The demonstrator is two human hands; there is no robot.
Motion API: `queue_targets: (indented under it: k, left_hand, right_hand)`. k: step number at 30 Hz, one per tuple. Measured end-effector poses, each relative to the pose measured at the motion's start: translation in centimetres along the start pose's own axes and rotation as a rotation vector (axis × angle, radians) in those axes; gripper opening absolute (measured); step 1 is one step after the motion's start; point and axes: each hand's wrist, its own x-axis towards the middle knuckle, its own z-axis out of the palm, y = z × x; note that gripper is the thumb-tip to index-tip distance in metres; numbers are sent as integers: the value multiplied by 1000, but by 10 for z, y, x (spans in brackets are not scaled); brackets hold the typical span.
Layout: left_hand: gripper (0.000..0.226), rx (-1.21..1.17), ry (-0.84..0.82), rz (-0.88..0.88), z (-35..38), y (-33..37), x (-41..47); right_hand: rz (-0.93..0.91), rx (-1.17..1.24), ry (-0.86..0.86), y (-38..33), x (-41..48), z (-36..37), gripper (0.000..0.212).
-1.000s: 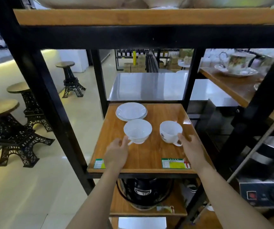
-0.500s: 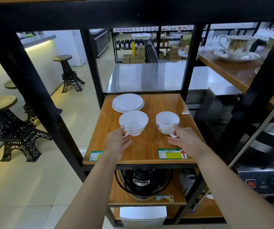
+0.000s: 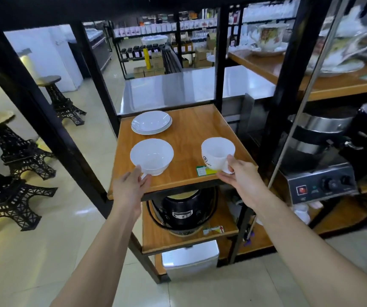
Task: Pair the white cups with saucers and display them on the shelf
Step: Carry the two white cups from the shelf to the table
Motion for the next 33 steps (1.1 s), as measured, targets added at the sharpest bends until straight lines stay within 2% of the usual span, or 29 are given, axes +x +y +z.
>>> queue_targets:
  k: [2,5,8,10,13,16,19,21,23,27,30,33]
  left_hand:
    - [33,13,-52,-2,-6,-2,-15]
    - [14,8,-173,-11,-9,-10,-39]
    - [17,54,-267,-28,2,-25,-64]
    - [15,101,-343,-63,17,-36,-85]
    - [16,136,-439,-177,48,-57,-116]
    - [15,189,-574,-236,87,-81,-155]
    - [33,248,-660,-238,125,-105,-208]
    - [29,277,-789,-241,148,-122,-247]
    - [35,272,-899,-267,169,-141,-287]
    - [11,292,-1103,-331,201,-182,-381]
    - [21,307,-1186,-401,214,-216,-458]
    - [20,331,-1241,-492,224,-249,-533]
  right_hand:
    - [-20,7,38,3,-24,-8,23]
    - [-14,30,130,13,-54,-31,24]
    - [-32,143,194,22,-86,-62,23]
    - [-48,172,280,25,-109,-87,33]
    - [-106,164,422,28,-148,-133,19]
    - [-153,130,591,24,-193,-183,41]
    - [-188,160,765,25,-243,-230,45]
    - [-228,186,875,28,-278,-261,45]
    - [-247,204,979,33,-314,-295,44]
    - [-211,199,1191,47,-387,-364,39]
    - [-209,244,1267,60,-442,-413,32]
    - [-235,319,1329,72,-489,-461,30]
